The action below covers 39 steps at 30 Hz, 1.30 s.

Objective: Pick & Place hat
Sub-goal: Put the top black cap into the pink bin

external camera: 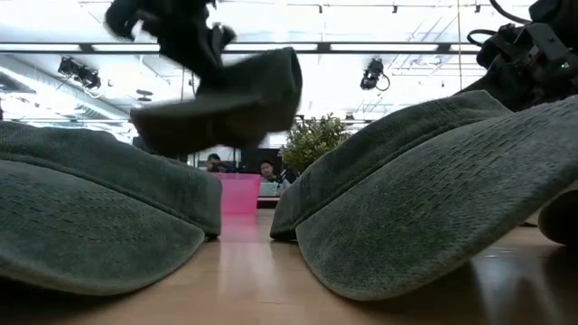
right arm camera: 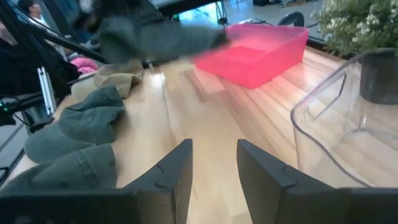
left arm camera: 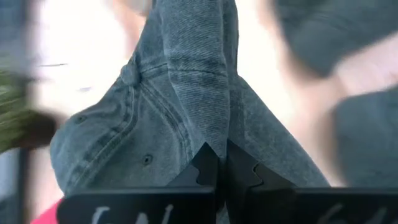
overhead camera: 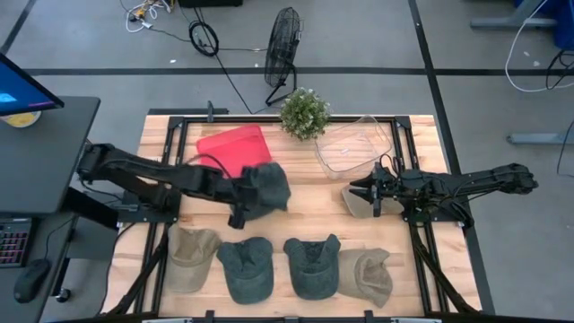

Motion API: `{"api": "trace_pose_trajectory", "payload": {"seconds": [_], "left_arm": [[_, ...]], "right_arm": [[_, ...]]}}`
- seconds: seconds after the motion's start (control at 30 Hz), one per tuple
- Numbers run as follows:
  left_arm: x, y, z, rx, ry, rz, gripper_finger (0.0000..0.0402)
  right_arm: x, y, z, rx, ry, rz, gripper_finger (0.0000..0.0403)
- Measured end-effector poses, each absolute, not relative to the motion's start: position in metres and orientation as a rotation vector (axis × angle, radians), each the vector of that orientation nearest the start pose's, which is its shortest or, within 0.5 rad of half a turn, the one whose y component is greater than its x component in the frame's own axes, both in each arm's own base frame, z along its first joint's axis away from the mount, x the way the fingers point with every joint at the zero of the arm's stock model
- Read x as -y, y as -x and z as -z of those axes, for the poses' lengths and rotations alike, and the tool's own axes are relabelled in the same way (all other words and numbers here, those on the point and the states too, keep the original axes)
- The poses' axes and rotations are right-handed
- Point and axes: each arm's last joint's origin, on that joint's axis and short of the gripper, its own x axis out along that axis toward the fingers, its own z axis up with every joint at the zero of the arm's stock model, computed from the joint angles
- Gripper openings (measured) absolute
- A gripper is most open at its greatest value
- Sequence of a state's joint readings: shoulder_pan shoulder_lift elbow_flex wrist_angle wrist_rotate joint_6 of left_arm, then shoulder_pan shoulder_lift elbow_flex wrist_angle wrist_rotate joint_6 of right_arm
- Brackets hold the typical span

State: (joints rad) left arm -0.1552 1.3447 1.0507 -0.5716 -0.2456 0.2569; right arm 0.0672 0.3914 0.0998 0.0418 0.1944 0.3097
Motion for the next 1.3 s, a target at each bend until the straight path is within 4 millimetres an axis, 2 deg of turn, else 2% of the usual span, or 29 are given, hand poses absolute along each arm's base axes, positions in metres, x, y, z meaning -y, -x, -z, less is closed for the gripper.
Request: {"api": "trace_pose_trajectory", "payload": {"seconds": [0.17, 0.33, 0.47, 0.63, 0.9, 1.17, 1.3], "left_arm": [[0.009, -0.248, -0.297, -0.886, -0.449, -0.205, 0.0011], [-0.033, -0.234, -0.294, -1.021, -0.414, -0.356, 0.0006], [-0.063, -0.231, -0.274, -1.109, -0.448, -0.370, 0.0007], [-0.089, -0.224, -0.241, -1.160, -0.518, -0.346, 0.0006], [-0.107, -0.212, -0.208, -1.223, -0.678, -0.291, 0.0009], [-0.103, -0.200, -0.175, -1.305, -0.620, -0.222, 0.0020], [-0.102, -0.201, -0.174, -1.289, -0.564, -0.261, 0.0044]], "right_arm": [[-0.003, -0.121, -0.167, -0.228, -0.275, 0.164, 0.0130], [-0.003, -0.121, -0.167, -0.227, -0.272, 0.163, 0.0130], [-0.003, -0.121, -0.167, -0.227, -0.271, 0.164, 0.0130], [-0.003, -0.121, -0.167, -0.228, -0.271, 0.164, 0.0130], [-0.003, -0.121, -0.167, -0.236, -0.266, 0.164, 0.0130], [-0.003, -0.121, -0.166, -0.239, -0.261, 0.164, 0.0130], [-0.003, -0.121, -0.166, -0.240, -0.261, 0.164, 0.0130]]}}
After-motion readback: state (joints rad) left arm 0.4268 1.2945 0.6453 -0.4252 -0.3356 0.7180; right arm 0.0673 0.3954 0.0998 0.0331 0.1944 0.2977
